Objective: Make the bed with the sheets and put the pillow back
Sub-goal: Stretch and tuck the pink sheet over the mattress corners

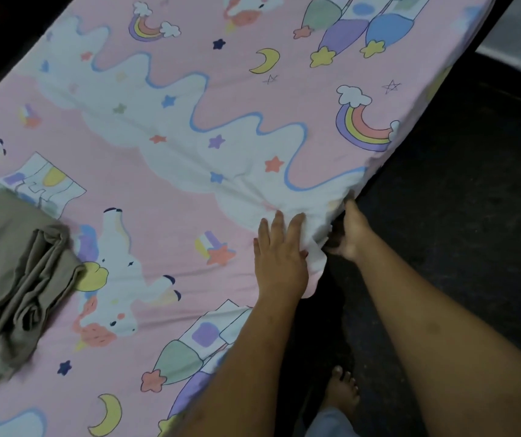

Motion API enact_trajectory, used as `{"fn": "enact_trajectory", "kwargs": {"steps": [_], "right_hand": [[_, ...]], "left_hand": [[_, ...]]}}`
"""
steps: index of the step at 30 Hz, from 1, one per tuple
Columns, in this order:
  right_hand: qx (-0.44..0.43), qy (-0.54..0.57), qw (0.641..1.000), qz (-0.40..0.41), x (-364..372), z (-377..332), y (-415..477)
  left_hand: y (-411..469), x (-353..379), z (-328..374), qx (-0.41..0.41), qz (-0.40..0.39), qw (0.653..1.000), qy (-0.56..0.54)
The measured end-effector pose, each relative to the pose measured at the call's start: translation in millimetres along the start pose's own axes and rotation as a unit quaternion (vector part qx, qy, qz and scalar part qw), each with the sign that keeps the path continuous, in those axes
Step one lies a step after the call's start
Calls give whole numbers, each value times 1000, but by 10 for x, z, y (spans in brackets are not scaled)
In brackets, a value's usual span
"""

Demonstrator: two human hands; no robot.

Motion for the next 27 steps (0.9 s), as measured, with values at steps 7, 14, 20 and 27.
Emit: {"fn": "enact_trajectory", "kwargs": {"steps": [7, 14, 20, 27], "right_hand": [[-50, 45, 995, 71, 52, -174, 174], [-151, 32, 948, 278, -164, -394, 58], [-140, -192, 916, 324, -551, -554, 115], [-112, -292, 909, 275, -434, -567, 220]], "left_hand": [[85, 197, -16, -37, -116, 989, 86], [118, 162, 96, -55, -106, 989, 84], [221, 120, 331, 60, 69, 990, 106], [421, 109, 373, 74, -18, 990, 117]]}}
Point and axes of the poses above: each hand's wrist, its own y-axis towards the middle knuckle, its own x-axis out of the palm, z = x × y, the point moved 7 cm from there along y, towards the middle knuckle, and after that the axes turned 9 degrees about -y, right-handed, at the moved point
